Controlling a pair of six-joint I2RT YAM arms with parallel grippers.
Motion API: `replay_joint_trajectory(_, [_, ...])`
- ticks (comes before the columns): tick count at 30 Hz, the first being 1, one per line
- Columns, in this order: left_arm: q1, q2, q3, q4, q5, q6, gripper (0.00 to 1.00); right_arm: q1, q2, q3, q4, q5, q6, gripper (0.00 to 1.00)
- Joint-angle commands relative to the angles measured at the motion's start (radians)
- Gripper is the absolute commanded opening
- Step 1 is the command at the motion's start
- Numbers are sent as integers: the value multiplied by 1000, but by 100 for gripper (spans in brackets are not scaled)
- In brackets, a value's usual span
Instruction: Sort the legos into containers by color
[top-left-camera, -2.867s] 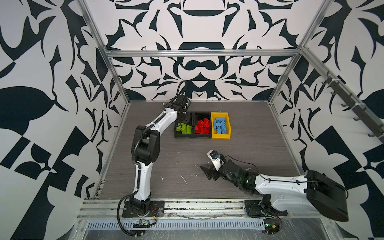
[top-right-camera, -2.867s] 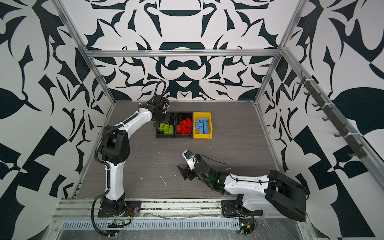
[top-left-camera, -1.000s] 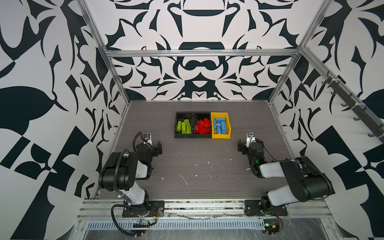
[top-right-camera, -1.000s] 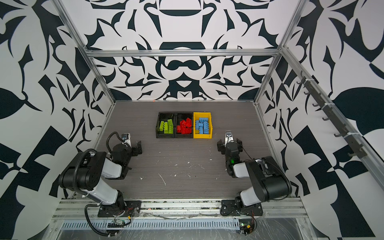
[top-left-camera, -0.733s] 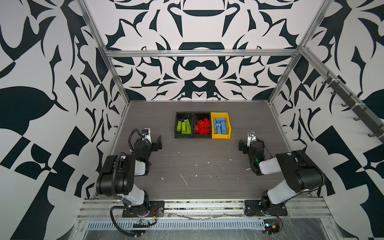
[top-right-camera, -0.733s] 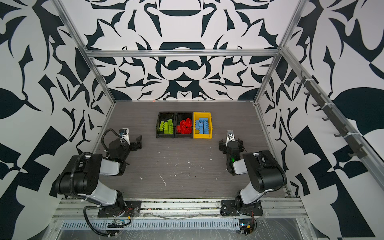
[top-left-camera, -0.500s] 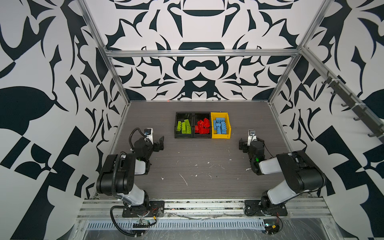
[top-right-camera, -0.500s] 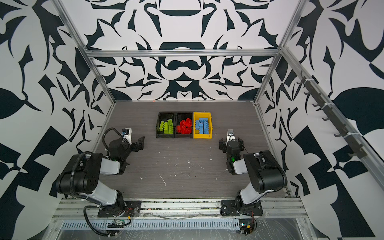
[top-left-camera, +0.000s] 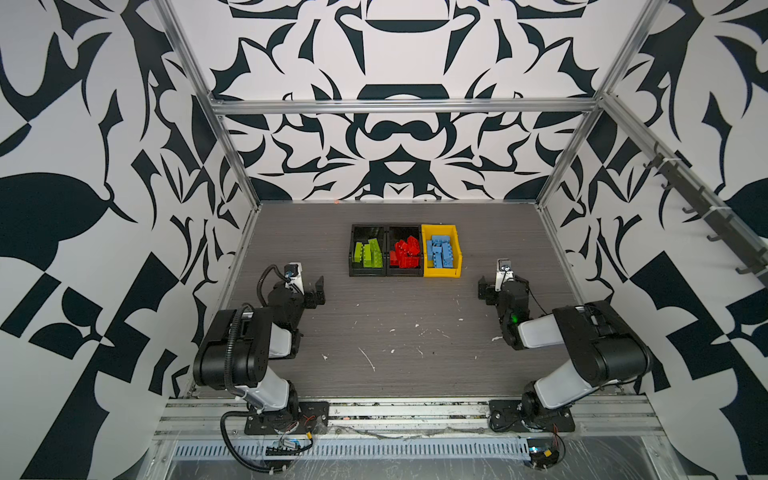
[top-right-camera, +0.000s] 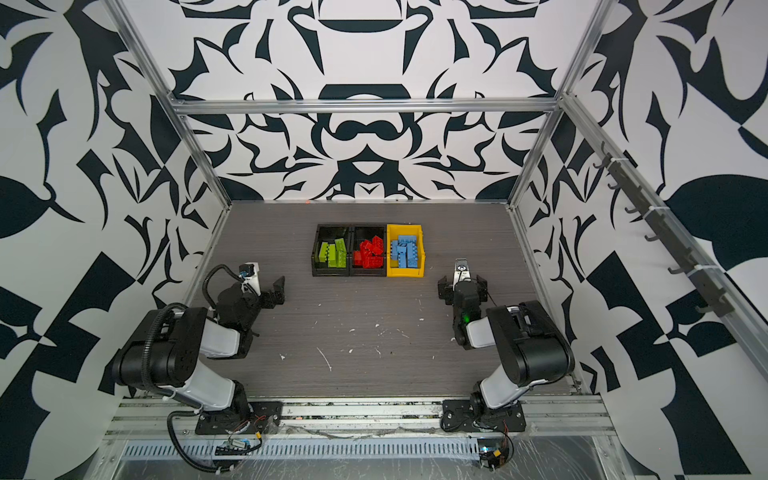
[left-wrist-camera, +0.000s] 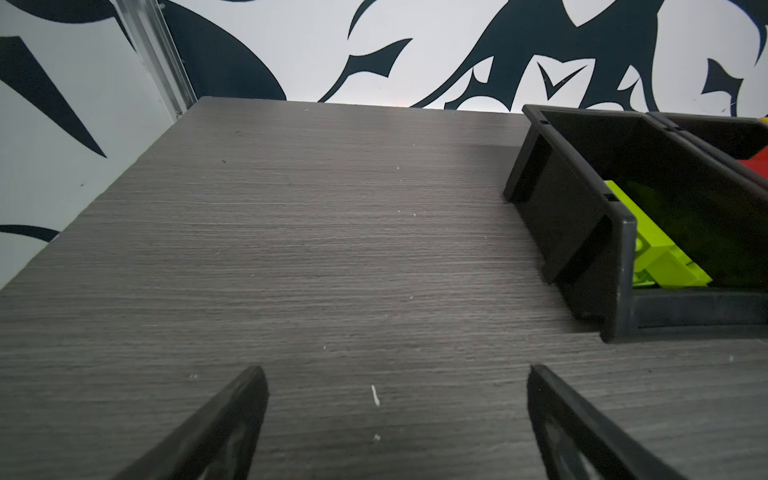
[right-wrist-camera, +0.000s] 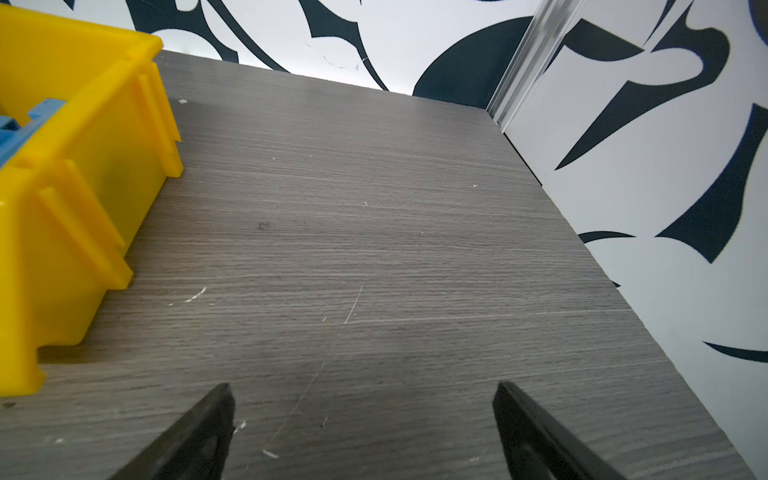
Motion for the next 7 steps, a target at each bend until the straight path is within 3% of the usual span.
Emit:
replay_joint_trajectory(1, [2, -6, 27, 13, -9, -12, 100, 2, -13, 22, 21, 13, 15, 100])
replay_joint_trajectory(7, [3, -18, 119, -179, 50, 10, 100, 3, -13, 22, 21, 14, 14, 99])
